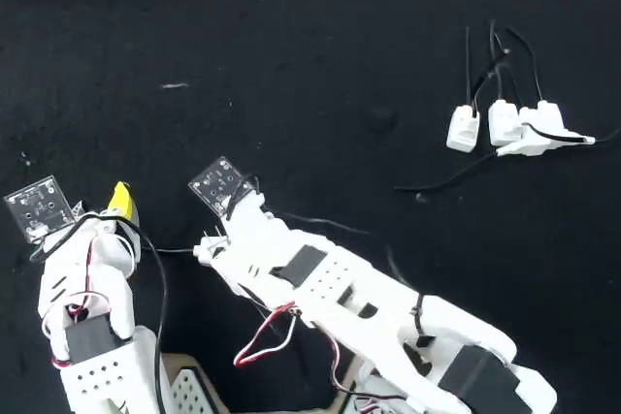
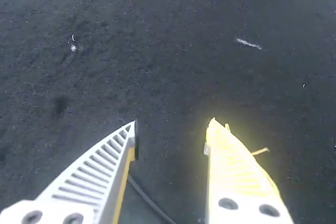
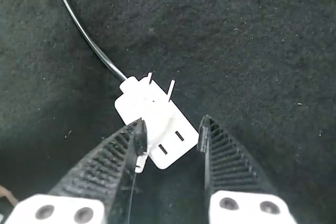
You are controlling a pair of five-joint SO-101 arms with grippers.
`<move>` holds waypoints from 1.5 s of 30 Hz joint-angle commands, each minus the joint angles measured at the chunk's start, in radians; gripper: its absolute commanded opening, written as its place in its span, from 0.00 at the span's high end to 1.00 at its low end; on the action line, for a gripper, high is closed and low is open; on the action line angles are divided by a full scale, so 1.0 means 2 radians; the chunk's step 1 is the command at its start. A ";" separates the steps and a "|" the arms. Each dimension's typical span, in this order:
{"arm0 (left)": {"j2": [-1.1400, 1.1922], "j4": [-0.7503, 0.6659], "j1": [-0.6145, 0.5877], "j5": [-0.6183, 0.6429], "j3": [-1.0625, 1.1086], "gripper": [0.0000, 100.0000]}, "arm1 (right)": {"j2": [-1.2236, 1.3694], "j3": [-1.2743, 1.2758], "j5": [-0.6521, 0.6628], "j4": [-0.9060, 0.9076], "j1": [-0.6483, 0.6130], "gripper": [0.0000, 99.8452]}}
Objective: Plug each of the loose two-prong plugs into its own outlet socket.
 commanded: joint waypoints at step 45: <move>-0.002 -0.008 -0.004 0.003 -0.023 0.78 | -0.077 0.011 0.072 0.007 -0.016 0.98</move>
